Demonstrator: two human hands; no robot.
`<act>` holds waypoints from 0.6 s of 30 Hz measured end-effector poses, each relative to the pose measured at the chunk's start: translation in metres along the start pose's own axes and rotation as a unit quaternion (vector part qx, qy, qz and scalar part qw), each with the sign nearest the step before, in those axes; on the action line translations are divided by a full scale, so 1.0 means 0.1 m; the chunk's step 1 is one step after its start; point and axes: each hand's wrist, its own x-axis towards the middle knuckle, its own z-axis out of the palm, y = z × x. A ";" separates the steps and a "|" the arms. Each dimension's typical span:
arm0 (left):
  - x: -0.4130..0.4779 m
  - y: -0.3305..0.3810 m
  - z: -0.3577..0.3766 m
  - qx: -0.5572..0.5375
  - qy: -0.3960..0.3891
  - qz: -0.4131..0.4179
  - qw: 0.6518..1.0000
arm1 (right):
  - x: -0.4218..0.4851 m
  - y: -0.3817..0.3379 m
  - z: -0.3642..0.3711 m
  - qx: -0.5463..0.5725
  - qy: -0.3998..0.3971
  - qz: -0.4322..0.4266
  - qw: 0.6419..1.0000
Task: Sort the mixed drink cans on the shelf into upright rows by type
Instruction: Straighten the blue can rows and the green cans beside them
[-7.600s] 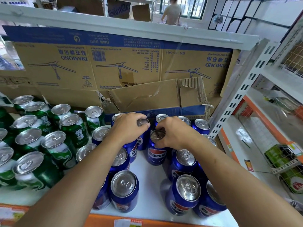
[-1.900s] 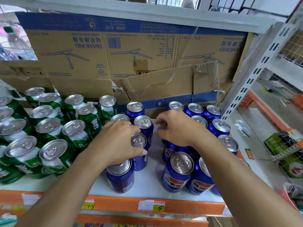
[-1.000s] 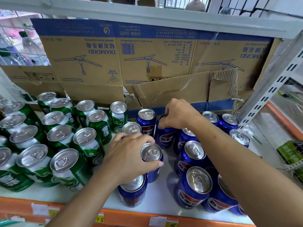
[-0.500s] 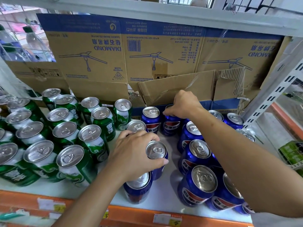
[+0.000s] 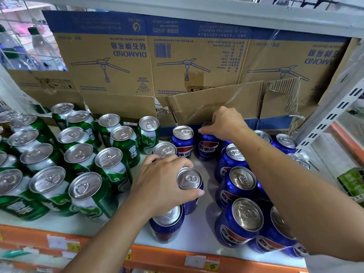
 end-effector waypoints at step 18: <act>-0.01 0.02 0.00 -0.008 -0.001 -0.004 1.000 | 0.01 0.04 -0.01 0.019 -0.007 -0.006 1.000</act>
